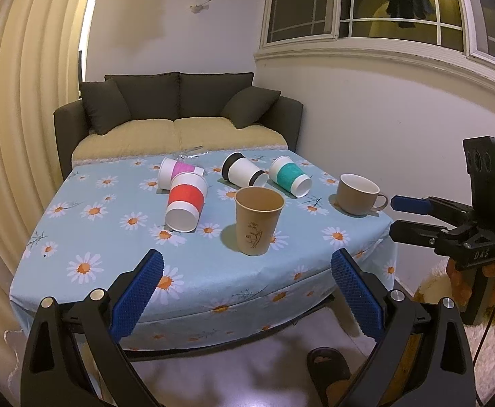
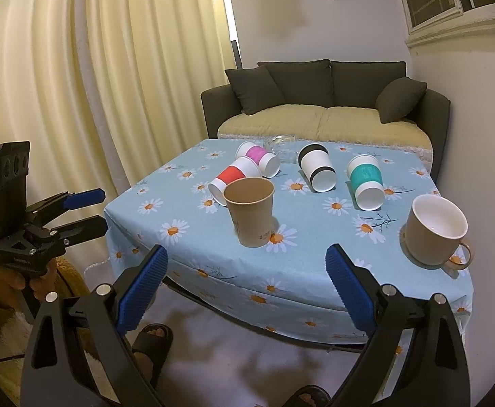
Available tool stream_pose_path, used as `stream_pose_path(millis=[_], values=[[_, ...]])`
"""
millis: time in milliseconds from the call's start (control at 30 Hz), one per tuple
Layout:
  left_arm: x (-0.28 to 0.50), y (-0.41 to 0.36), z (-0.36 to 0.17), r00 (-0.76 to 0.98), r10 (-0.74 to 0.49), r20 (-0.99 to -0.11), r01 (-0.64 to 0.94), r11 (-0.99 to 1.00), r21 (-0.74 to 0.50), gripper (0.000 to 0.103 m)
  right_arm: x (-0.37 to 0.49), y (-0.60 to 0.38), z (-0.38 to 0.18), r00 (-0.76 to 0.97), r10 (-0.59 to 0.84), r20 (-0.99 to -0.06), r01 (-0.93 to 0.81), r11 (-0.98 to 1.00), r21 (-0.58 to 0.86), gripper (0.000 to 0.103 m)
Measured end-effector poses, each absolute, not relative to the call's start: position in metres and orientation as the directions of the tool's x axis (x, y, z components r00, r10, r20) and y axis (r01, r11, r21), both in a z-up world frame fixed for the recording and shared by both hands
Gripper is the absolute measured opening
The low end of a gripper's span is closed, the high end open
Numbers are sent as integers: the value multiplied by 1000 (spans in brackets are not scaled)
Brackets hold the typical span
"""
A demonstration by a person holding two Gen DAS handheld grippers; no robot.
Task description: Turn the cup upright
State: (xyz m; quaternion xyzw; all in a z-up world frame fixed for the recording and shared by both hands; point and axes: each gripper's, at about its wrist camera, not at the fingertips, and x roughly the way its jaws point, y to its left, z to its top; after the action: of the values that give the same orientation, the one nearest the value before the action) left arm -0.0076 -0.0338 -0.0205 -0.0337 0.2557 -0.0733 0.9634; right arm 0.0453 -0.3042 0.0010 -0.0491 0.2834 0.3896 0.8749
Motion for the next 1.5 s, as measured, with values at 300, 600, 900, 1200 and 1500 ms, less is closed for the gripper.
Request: stream_pose_path(millis=[300, 600, 900, 1200, 1500], values=[[-9, -35, -20, 859, -151, -489, 117, 988, -99, 97, 45, -302, 0, 534, 651, -539, -710, 691, 132, 93], [-9, -35, -20, 860, -150, -489, 116, 988, -98, 97, 44, -299, -2, 533, 646, -546, -712, 691, 122, 93], [-10, -35, -20, 860, -144, -490, 112, 989, -95, 97, 44, -299, -3, 533, 643, -550, -710, 694, 123, 93], [-10, -35, -20, 859, -144, -490, 112, 989, -94, 97, 44, -300, -3, 534, 646, -546, -711, 692, 124, 93], [-9, -35, -21, 857, -147, -493, 116, 989, -93, 97, 45, -300, -2, 533, 646, -546, -712, 691, 123, 93]])
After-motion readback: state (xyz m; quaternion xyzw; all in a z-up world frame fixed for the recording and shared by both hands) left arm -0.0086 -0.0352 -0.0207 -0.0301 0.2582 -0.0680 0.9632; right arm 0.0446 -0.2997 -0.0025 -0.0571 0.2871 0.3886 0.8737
